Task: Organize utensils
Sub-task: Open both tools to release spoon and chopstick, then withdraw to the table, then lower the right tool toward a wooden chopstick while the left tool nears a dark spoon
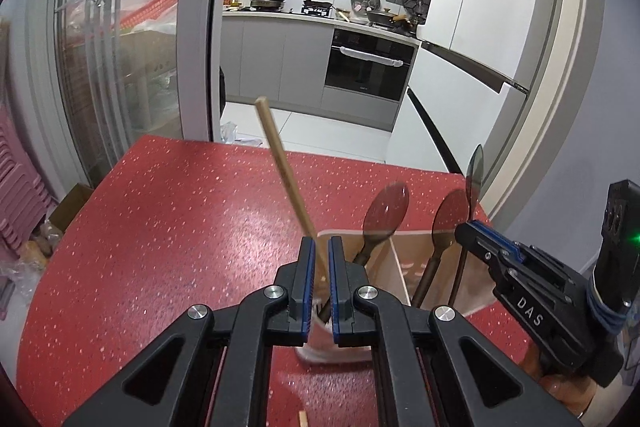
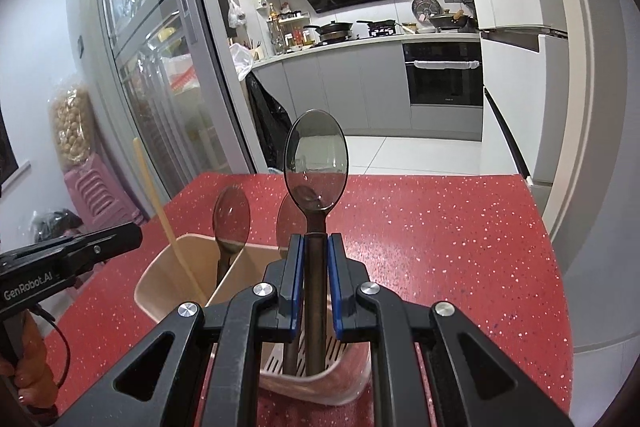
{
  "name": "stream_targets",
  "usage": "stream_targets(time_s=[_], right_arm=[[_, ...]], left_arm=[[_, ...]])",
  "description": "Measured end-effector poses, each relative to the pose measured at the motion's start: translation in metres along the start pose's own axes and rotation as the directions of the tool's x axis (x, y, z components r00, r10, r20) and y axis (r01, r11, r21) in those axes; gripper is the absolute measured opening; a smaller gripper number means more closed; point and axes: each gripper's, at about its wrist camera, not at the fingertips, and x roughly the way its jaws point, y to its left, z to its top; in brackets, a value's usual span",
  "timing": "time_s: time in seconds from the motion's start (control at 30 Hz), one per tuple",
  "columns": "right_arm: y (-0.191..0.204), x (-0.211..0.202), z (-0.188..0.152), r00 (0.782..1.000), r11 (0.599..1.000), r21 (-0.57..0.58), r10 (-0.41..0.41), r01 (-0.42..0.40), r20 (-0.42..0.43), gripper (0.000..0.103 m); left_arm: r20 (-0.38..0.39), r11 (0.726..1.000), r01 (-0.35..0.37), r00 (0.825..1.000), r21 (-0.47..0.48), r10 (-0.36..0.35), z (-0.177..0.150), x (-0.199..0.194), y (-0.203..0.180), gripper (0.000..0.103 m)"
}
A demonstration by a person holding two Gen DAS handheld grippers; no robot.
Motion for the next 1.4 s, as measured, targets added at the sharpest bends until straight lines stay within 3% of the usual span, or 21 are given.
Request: stream_targets(time_s=[0.07,0.2,0.33,0.6,0.8,1.03,1.07,1.1,1.13,1.17,1.23,1.4], right_arm=[[0.001,-0.001,0.0,1.0,1.0,-0.008,0.006,-0.006,-0.013,0.014],[0.002,-0.004,-0.001,0.999,1.0,-0.011,0.018,-0.018,-0.034,0.035],[0.004,-0.016,-0.001,0.999,1.0,-0.008,0.019,-0.019,-0.032,0.038],[0.012,-0.045,-0.018,0.996,0.999,0.005,0.035,-0.035,-0.082,0.054],[0.02,-0.057,-0.05,0.981,1.0,0.015,0.028,-0.025,-0.192,0.056],[0.019,-0.066,-0.088,0.949,0.997,0.066,0.051,-0.032,-0.312,0.056],[0.02,-0.067,-0.095,0.944,0.997,0.07,0.054,-0.033,-0.326,0.056],[0.023,-0.069,-0.099,0.94,0.997,0.071,0.055,-0.033,-0.336,0.056],[0.024,-0.07,-0.103,0.937,0.997,0.069,0.057,-0.035,-0.346,0.056],[0.027,-0.073,-0.108,0.932,0.997,0.063,0.058,-0.038,-0.358,0.056],[0.033,-0.076,-0.115,0.926,0.998,0.051,0.061,-0.045,-0.373,0.056],[0.049,-0.079,-0.13,0.897,0.997,-0.005,0.07,-0.08,-0.436,0.056]], left_arm=[[-0.005,1.0,-0.006,1.0,-0.001,0.006,-0.005,-0.003,0.002,0.032],[-0.019,1.0,-0.023,1.0,-0.001,0.023,-0.016,-0.008,0.003,0.032],[-0.039,0.999,-0.047,0.998,-0.011,0.046,-0.028,-0.011,0.008,0.032],[-0.104,0.994,-0.102,0.99,-0.035,0.098,-0.062,-0.019,0.023,0.032],[-0.184,0.986,-0.141,0.975,-0.085,0.123,-0.102,-0.025,0.04,0.032],[-0.214,0.98,-0.174,0.965,-0.094,0.151,-0.139,-0.038,0.051,0.032],[-0.215,0.98,-0.174,0.965,-0.096,0.151,-0.143,-0.039,0.052,0.037],[-0.22,0.98,-0.173,0.964,-0.099,0.148,-0.148,-0.041,0.052,0.05],[-0.225,0.978,-0.177,0.963,-0.107,0.149,-0.152,-0.042,0.053,0.095],[-0.222,0.976,-0.186,0.962,-0.113,0.158,-0.154,-0.045,0.056,0.103],[-0.193,0.975,-0.192,0.966,-0.107,0.169,-0.159,-0.051,0.055,0.103],[-0.229,0.976,-0.209,0.955,-0.062,0.19,-0.174,-0.047,0.055,0.103]])
